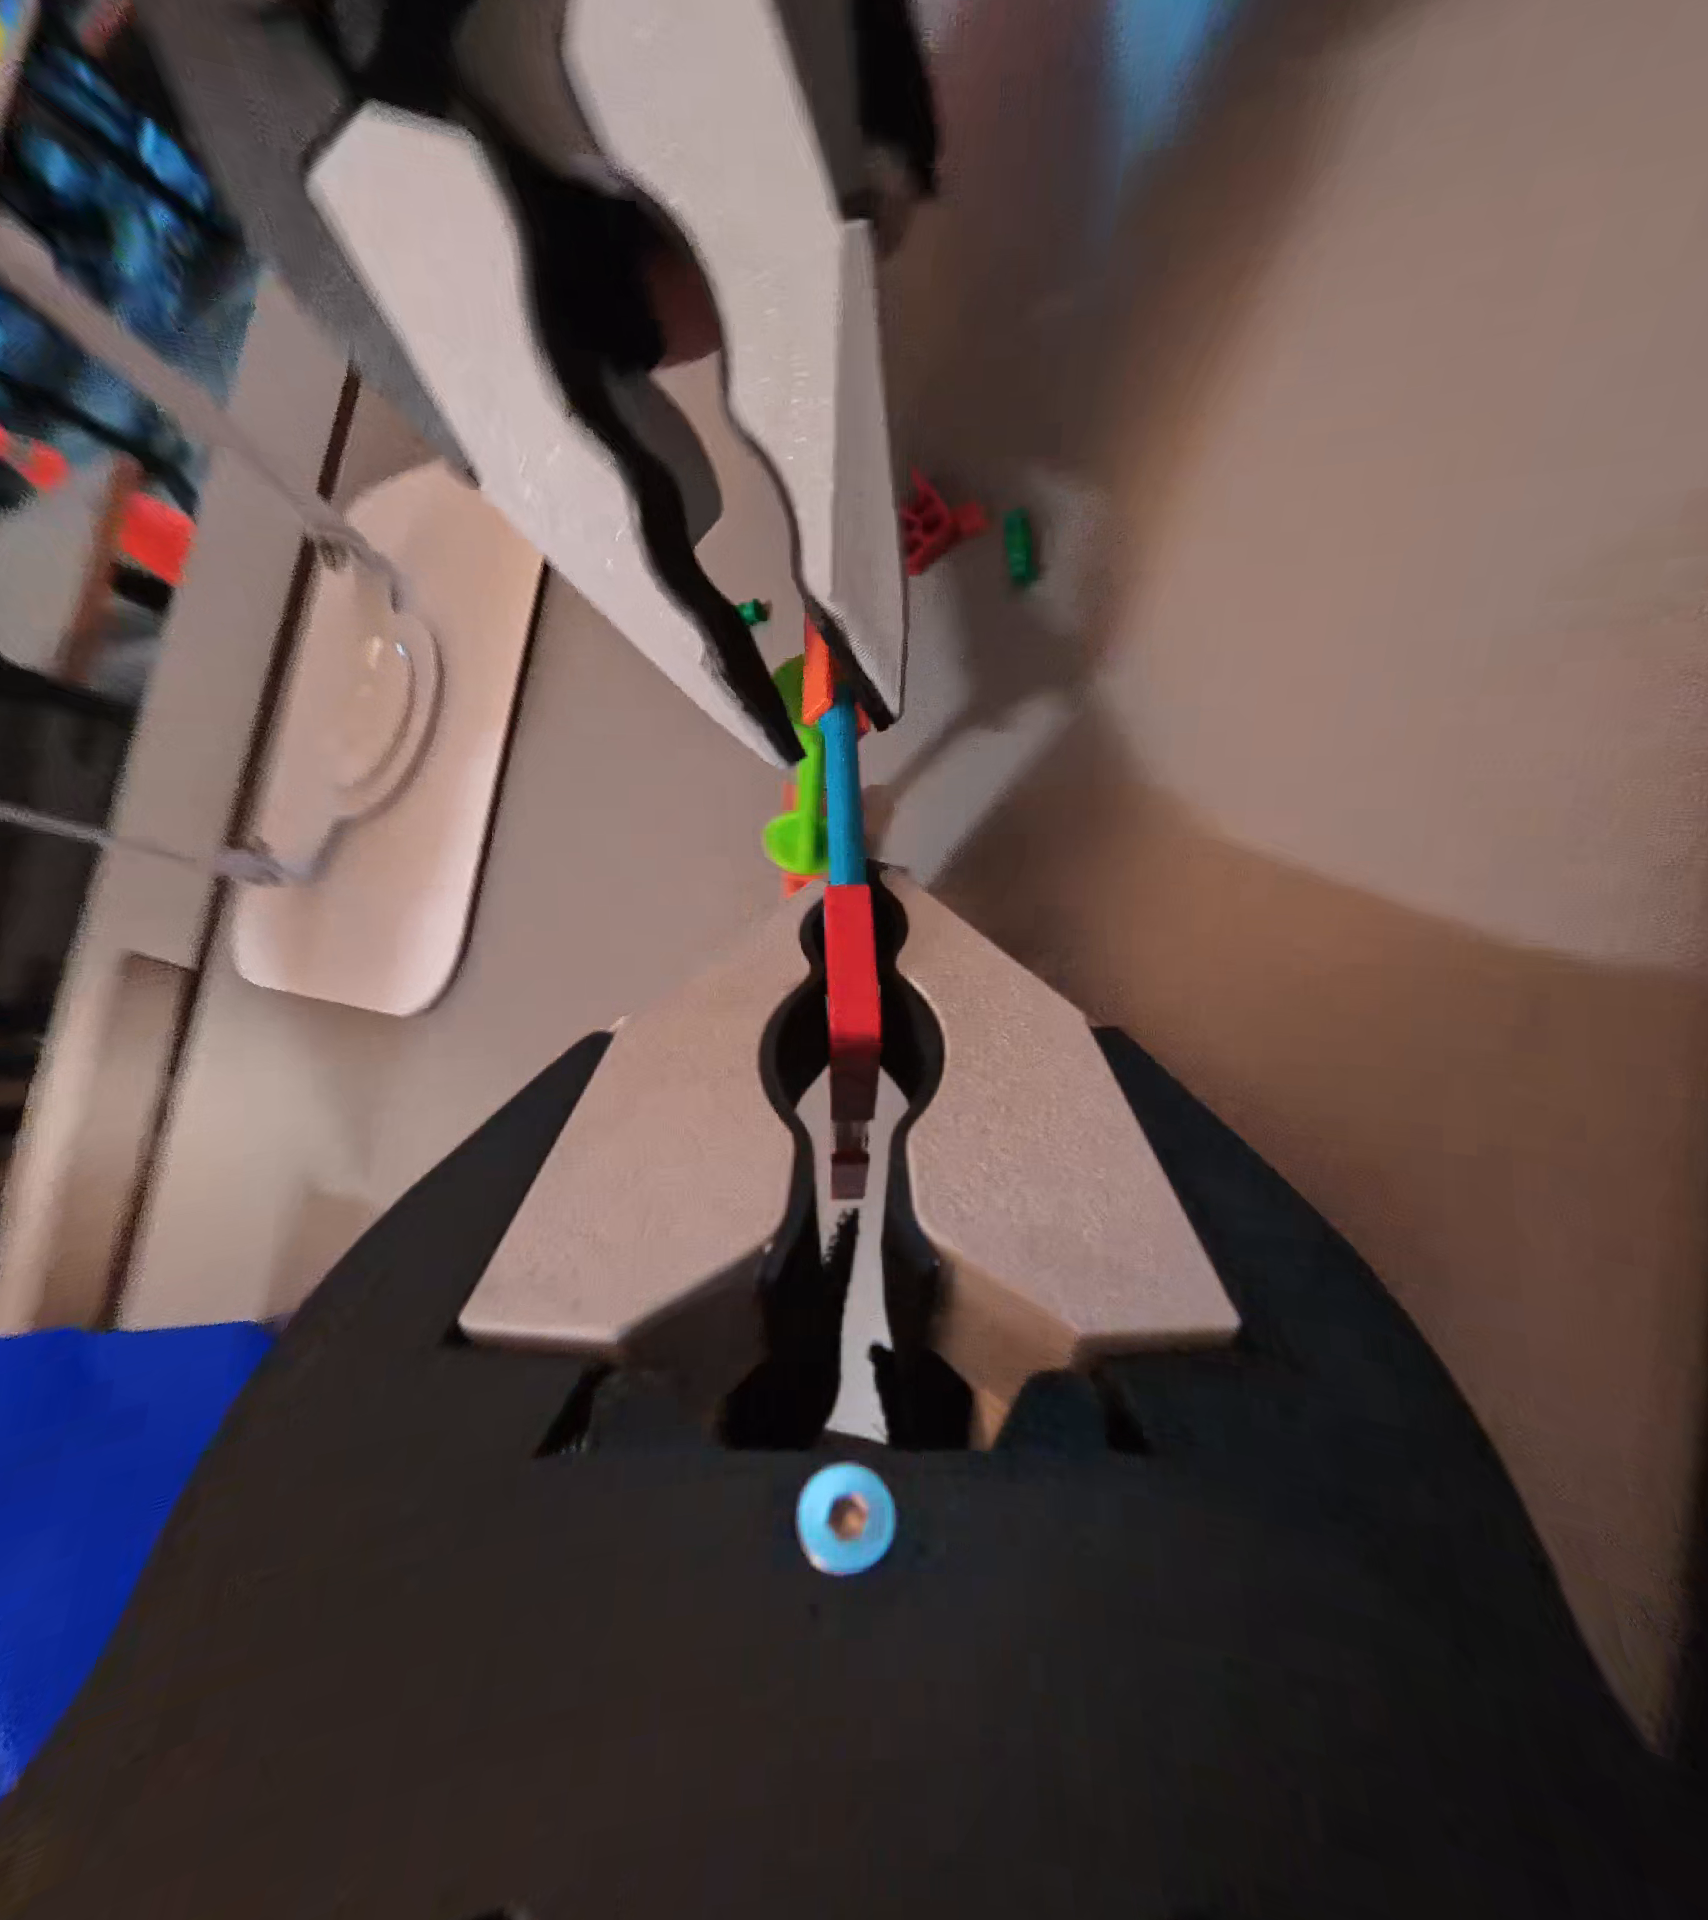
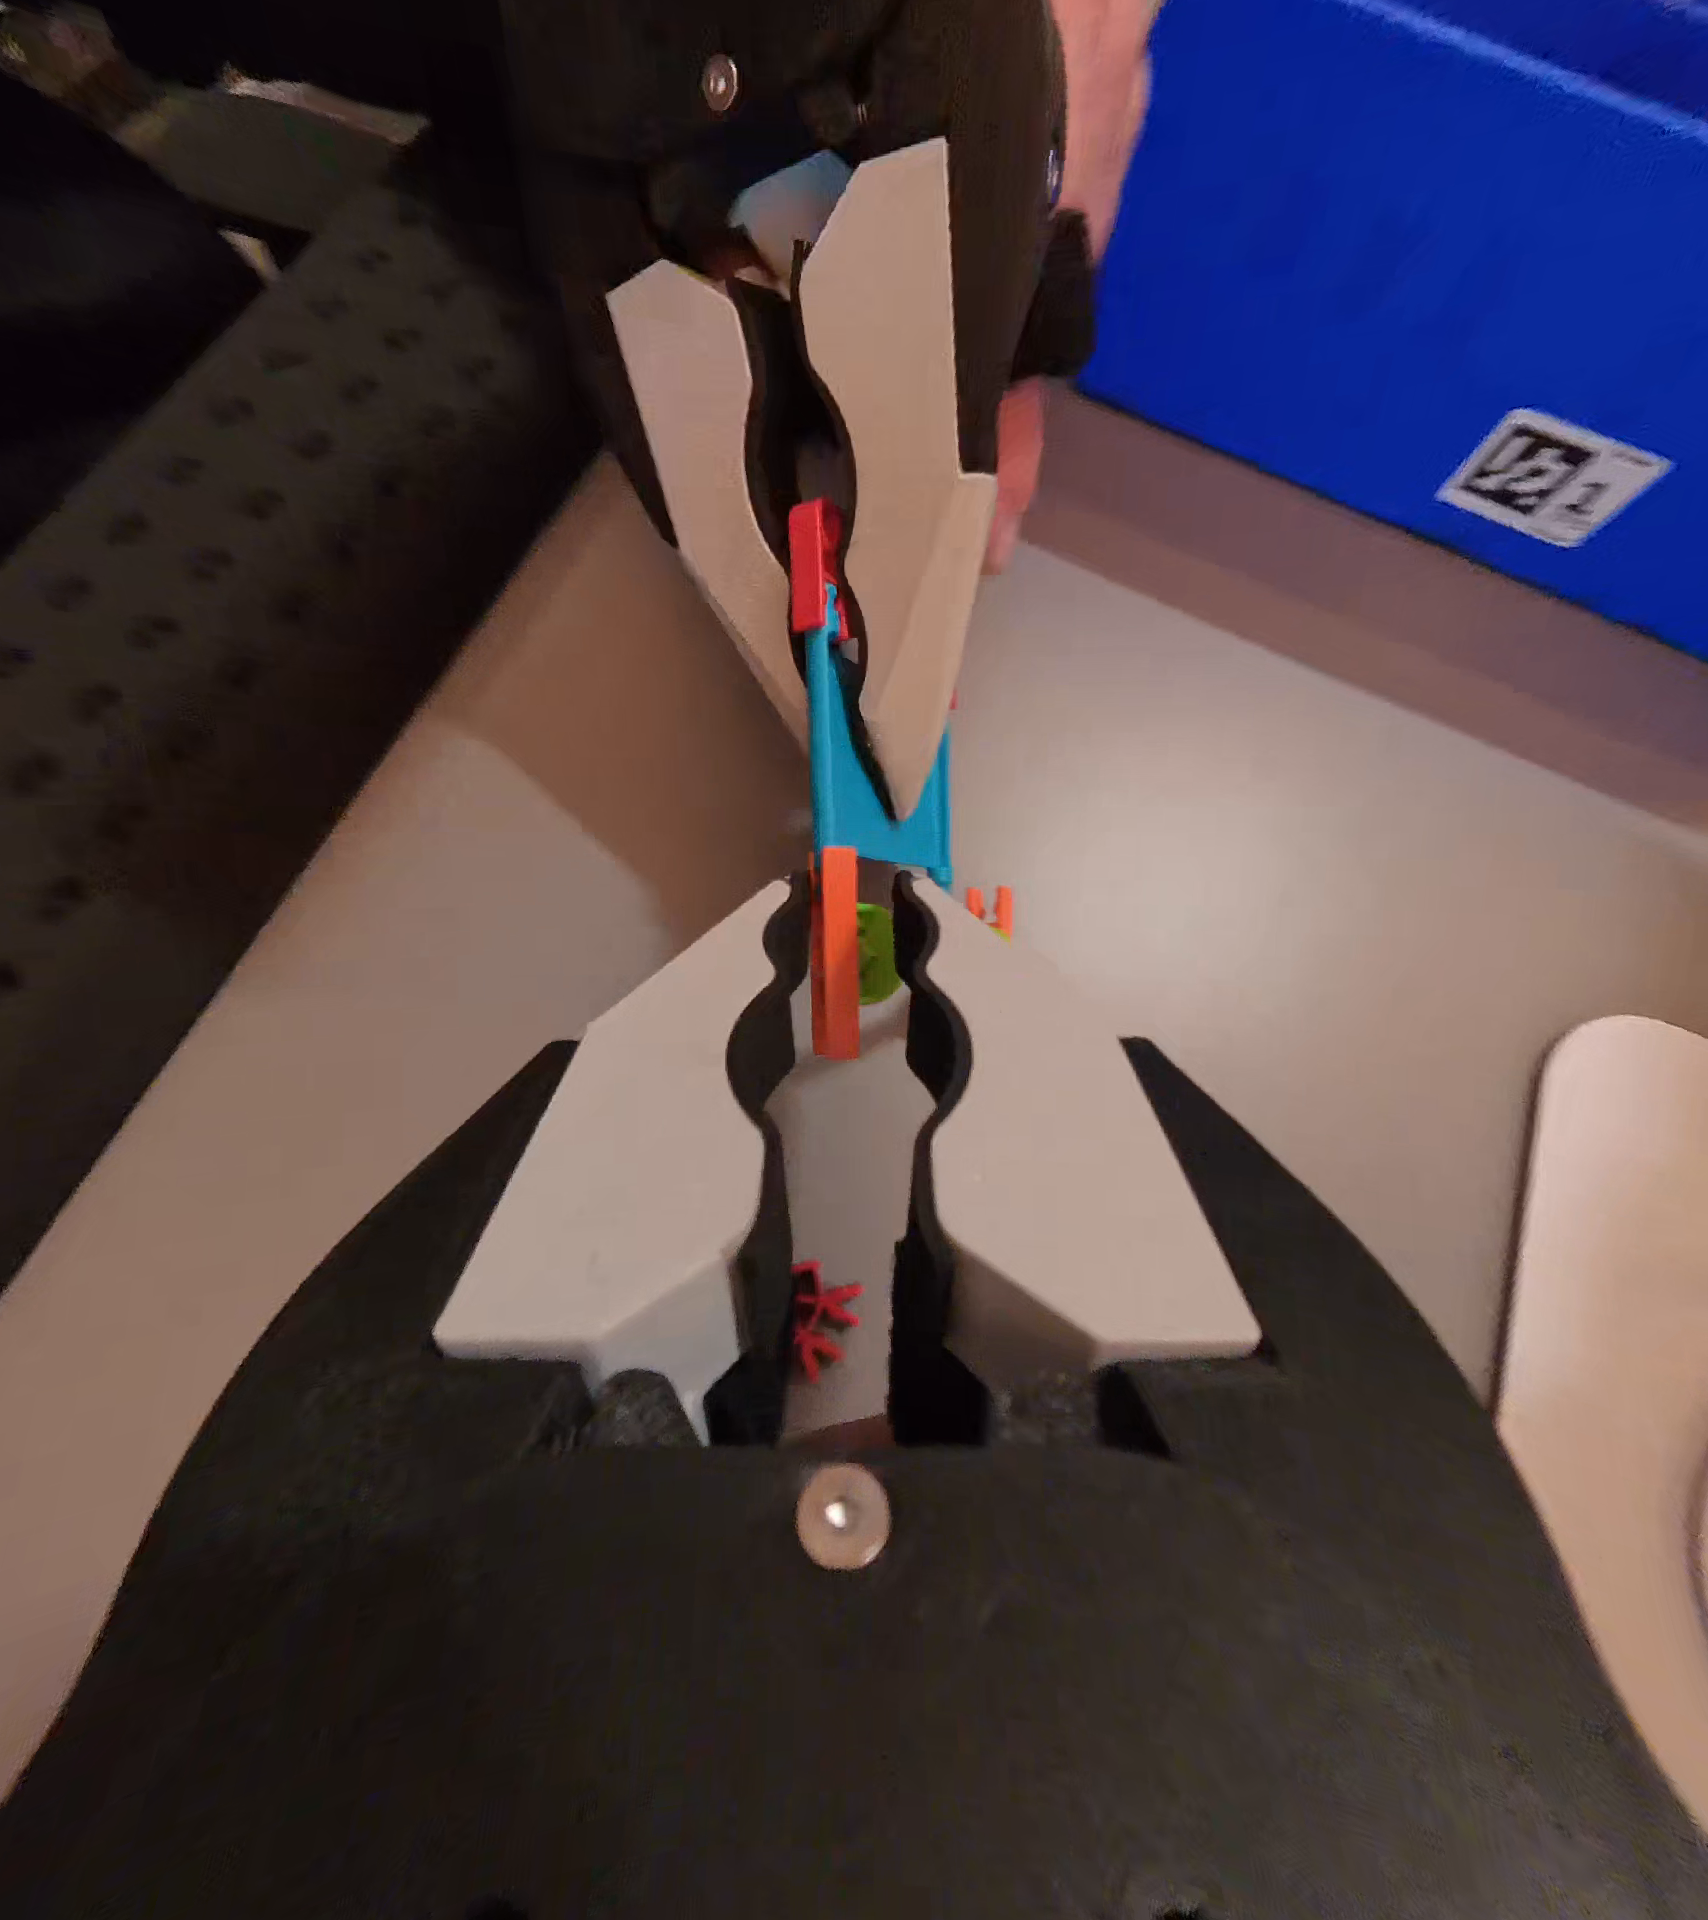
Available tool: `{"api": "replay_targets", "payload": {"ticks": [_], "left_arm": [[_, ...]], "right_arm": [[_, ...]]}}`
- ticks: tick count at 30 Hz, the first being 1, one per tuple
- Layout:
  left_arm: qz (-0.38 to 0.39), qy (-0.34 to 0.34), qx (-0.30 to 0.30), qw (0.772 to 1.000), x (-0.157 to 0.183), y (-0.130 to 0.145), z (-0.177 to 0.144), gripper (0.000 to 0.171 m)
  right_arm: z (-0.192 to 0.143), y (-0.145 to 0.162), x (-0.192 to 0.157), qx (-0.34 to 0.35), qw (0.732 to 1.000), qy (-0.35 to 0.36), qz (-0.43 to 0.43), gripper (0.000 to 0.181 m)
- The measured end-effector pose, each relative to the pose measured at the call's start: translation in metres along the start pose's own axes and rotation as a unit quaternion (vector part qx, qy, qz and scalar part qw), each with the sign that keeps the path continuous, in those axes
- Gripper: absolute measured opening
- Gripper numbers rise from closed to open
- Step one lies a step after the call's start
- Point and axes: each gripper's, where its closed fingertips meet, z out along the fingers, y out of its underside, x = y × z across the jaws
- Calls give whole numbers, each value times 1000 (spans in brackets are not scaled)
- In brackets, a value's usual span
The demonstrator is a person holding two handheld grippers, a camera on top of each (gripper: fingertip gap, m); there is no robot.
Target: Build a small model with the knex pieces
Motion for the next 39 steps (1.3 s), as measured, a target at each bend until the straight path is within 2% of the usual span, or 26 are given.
{"api": "replay_targets", "payload": {"ticks": [3,6,9,15,18,21,23,28,32,36,39], "left_arm": [[76,-25,-32,996,-3,5,0,0],[100,-40,-56,993,-7,11,5,0],[83,-58,-87,991,-15,23,10,0],[-39,-112,-118,986,-35,37,16,0],[-72,-138,-138,978,-42,44,19,0],[-64,-153,-141,976,-47,44,19,0],[-102,-156,-139,973,-50,46,20,0],[-93,-191,-170,962,-56,50,24,0],[-109,-208,-170,957,-61,51,26,0],[-88,-222,-175,955,-62,52,28,0],[-113,-222,-156,956,-67,49,24,0]], "right_arm": [[8,4,-1,-15,999,17,-35,11],[13,11,4,-54,995,45,-67,5],[18,16,20,-73,990,95,-68,3],[16,19,54,-74,979,190,-23,3],[18,22,64,-70,973,220,6,3],[16,20,70,-57,970,234,23,4],[15,20,75,-55,965,255,30,4],[15,23,84,-30,956,277,86,3],[12,22,91,-6,948,294,124,3],[12,22,93,13,943,298,145,2],[7,15,95,37,940,303,153,2]]}}
